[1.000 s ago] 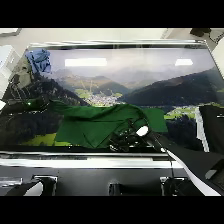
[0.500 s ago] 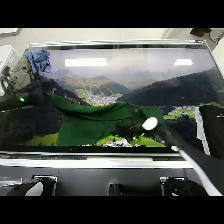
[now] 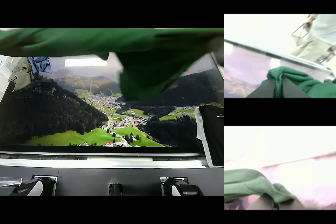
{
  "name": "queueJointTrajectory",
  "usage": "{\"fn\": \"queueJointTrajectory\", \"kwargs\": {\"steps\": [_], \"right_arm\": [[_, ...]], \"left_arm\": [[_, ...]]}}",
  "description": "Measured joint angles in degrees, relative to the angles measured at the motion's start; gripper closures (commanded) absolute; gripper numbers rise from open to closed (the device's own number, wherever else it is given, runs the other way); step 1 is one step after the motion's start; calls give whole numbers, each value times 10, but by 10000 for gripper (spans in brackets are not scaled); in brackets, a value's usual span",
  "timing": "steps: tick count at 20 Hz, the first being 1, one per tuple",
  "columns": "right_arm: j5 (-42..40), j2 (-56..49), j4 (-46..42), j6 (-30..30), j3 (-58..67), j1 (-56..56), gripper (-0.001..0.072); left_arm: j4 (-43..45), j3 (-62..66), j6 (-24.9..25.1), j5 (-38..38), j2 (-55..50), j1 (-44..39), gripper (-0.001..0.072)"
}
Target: Fold the clothes and pants, and hang the long-sleeved shirts on hangers.
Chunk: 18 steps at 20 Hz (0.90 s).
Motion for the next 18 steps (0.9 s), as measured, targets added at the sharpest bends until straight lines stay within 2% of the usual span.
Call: {"fn": "queueJointTrajectory", "kwargs": {"steps": [5, 9, 12, 14, 18], "right_arm": [[67, 28, -23, 12, 24, -16, 680], [235, -5, -37, 14, -3, -18, 680], [330, -30, -40, 11, -120, 3, 680], [319, -49, -40, 7, -219, 30, 680], [203, -134, -16, 1, -328, 83, 679]], "left_arm": [[28, 14, -21, -32, 36, -14, 677], [101, -26, -25, -104, 41, -17, 676], [132, -125, -25, -149, 41, -23, 677], [144, -209, -25, -155, 39, -33, 676], [150, -341, -24, -121, 10, -53, 676]]}}
